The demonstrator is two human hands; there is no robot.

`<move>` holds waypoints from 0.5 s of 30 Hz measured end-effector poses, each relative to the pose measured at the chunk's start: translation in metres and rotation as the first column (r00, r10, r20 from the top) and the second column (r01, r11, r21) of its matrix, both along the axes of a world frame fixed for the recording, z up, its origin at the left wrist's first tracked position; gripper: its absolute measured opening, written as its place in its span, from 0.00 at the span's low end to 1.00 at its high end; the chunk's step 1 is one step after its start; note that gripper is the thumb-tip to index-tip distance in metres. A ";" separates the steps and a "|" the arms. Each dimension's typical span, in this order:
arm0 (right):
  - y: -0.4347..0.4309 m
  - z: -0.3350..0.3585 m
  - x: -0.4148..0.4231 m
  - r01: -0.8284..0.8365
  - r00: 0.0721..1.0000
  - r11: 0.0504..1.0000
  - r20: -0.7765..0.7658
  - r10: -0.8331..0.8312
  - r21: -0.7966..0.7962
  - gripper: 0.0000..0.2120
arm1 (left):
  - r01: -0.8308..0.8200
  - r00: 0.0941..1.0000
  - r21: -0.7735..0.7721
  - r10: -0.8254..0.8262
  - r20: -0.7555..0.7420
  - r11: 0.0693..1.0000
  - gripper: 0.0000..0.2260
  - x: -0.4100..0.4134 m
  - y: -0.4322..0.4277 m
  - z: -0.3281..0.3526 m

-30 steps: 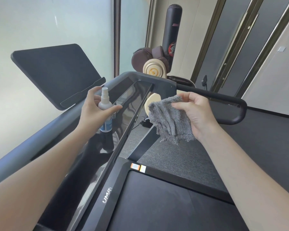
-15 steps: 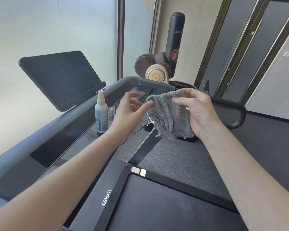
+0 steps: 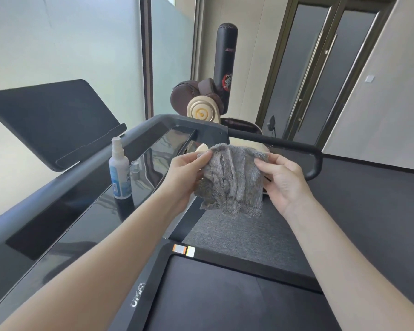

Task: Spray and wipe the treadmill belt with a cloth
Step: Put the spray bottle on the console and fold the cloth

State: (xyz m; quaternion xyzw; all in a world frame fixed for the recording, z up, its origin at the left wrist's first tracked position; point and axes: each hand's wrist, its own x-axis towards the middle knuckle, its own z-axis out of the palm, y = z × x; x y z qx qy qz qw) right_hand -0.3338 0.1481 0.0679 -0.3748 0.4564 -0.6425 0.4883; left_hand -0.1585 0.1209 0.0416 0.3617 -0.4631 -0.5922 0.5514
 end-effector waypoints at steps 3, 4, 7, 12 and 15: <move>0.002 -0.006 -0.003 0.020 1.000 0.999 0.004 -0.020 -0.029 0.08 | -0.006 1.000 0.010 0.006 0.010 1.000 0.08 -0.001 0.001 0.003; 0.003 -0.007 -0.004 0.021 1.000 0.999 0.006 -0.020 -0.035 0.07 | 0.000 1.000 0.026 0.000 -0.002 1.000 0.08 -0.001 0.001 0.002; 0.005 -0.011 -0.004 0.029 0.999 0.999 -0.014 -0.030 -0.046 0.08 | 0.032 0.998 0.081 -0.028 -0.051 0.996 0.10 -0.003 0.005 0.002; 0.022 -0.025 0.007 0.140 0.741 0.938 -0.595 -0.312 -0.318 0.10 | 0.051 0.989 0.174 -0.026 -0.146 0.983 0.09 -0.006 0.009 0.002; 0.036 -0.036 0.026 -0.021 0.603 0.897 -0.721 -0.341 -0.441 0.04 | 0.047 0.985 0.207 -0.011 -0.174 0.977 0.09 -0.006 0.009 0.002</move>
